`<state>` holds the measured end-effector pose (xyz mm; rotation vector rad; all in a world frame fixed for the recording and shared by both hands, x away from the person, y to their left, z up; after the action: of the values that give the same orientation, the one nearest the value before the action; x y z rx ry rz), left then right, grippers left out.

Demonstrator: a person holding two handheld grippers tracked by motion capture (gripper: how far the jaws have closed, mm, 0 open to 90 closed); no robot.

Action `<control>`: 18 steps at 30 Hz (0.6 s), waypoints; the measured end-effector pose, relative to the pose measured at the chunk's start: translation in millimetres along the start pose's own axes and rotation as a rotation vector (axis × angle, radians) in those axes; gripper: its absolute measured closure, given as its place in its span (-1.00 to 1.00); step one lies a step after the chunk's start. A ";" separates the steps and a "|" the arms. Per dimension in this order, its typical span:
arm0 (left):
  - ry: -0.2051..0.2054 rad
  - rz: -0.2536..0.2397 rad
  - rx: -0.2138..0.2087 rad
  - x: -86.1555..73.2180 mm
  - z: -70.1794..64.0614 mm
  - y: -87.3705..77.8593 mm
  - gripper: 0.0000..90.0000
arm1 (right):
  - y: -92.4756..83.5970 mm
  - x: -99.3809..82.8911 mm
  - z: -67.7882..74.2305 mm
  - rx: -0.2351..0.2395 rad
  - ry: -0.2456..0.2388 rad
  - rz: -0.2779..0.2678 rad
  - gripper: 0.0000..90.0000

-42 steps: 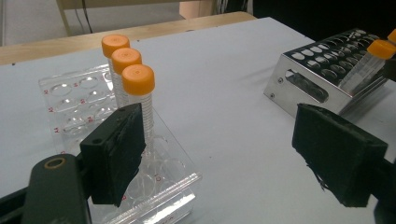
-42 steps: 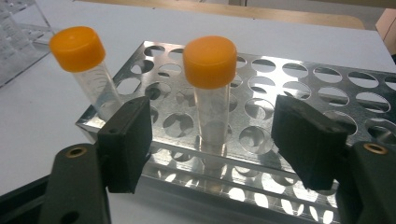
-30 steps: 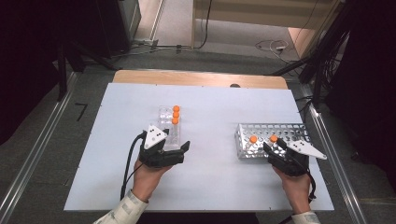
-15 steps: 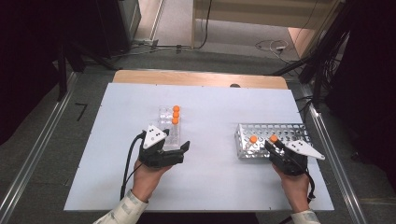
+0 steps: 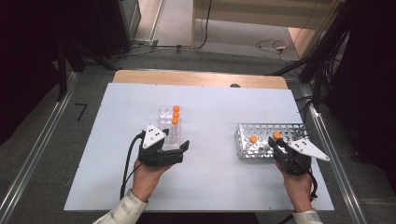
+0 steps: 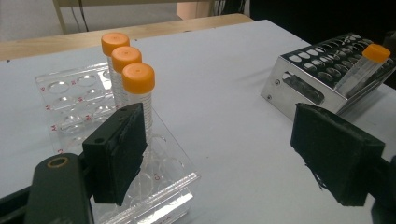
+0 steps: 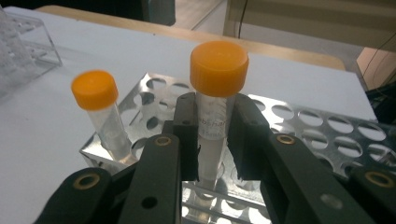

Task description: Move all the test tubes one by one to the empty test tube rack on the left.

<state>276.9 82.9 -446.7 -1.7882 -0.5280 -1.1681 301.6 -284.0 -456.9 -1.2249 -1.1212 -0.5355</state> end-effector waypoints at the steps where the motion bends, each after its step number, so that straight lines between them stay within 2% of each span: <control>1: 0.000 0.000 0.000 0.0 0.0 0.1 -0.59 | -2.3 2.8 0.1 0.001 -0.002 -0.010 0.60; 8: -0.003 -0.005 -0.001 0.5 1.1 -0.4 -0.59 | -17.2 16.3 0.7 0.001 -0.007 -0.040 0.60; 12: -0.003 -0.002 0.000 0.2 1.7 -0.2 -0.59 | -28.8 22.8 2.5 0.015 -0.008 -0.068 0.61; 18: -0.002 -0.006 -0.002 0.5 0.7 -1.2 -0.59 | -42.7 26.5 9.8 0.041 -0.024 -0.077 0.61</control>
<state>276.7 84.0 -445.8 -1.7907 -0.5343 -1.1715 273.1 -282.2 -414.4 -1.1590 -1.1977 -0.5544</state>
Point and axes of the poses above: each handheld gripper's, and its own axes: y roughly forward along the jaws, x roughly out of its top, z roughly to its left, the point moved 4 cm from there along y, roughly forward along the jaws, and after that the axes turned 3 degrees about z, right-handed, at the moved point
